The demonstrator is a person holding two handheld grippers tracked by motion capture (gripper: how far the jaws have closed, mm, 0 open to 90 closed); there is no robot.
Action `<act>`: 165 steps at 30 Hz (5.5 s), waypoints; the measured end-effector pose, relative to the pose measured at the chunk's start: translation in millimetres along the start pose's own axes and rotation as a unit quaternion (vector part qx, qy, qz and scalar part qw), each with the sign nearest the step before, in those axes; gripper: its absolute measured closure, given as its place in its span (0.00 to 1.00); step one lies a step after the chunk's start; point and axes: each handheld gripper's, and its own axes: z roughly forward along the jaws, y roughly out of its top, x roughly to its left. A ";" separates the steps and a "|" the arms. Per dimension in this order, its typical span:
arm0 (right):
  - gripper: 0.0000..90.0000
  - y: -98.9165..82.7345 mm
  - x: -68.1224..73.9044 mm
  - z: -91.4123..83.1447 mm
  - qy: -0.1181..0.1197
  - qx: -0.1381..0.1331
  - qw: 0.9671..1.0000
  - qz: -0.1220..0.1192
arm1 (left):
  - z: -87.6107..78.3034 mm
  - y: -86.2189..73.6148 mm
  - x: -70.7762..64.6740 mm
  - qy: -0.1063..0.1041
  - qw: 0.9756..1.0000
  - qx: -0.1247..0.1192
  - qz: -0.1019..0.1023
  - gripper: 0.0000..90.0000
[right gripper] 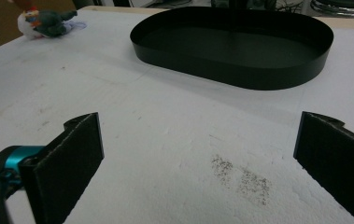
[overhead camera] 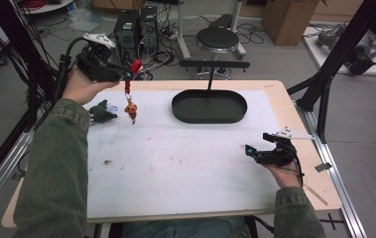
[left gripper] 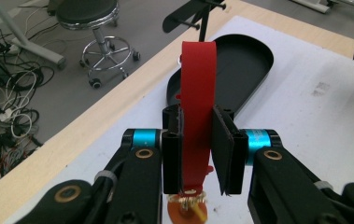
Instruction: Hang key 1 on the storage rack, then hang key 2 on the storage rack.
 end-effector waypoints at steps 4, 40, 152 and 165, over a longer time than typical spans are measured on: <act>0.01 0.1 -0.2 1.6 0.007 0.010 1.000 0.004 | 5.8 14.6 -3.2 -0.003 1.000 0.000 0.012 0.83; 0.01 -1.2 -1.8 -3.2 0.011 0.006 1.000 0.003 | 107.1 72.9 -32.6 -0.005 1.000 -0.004 0.028 0.83; 0.01 -3.5 -6.4 -10.3 -0.007 -0.005 1.000 0.020 | 110.8 -3.5 6.2 -0.028 0.996 -0.063 -0.056 0.03; 0.01 -4.4 -4.4 -10.0 -0.009 -0.001 1.000 0.017 | 69.9 -40.4 36.7 0.015 0.993 -0.086 -0.075 0.03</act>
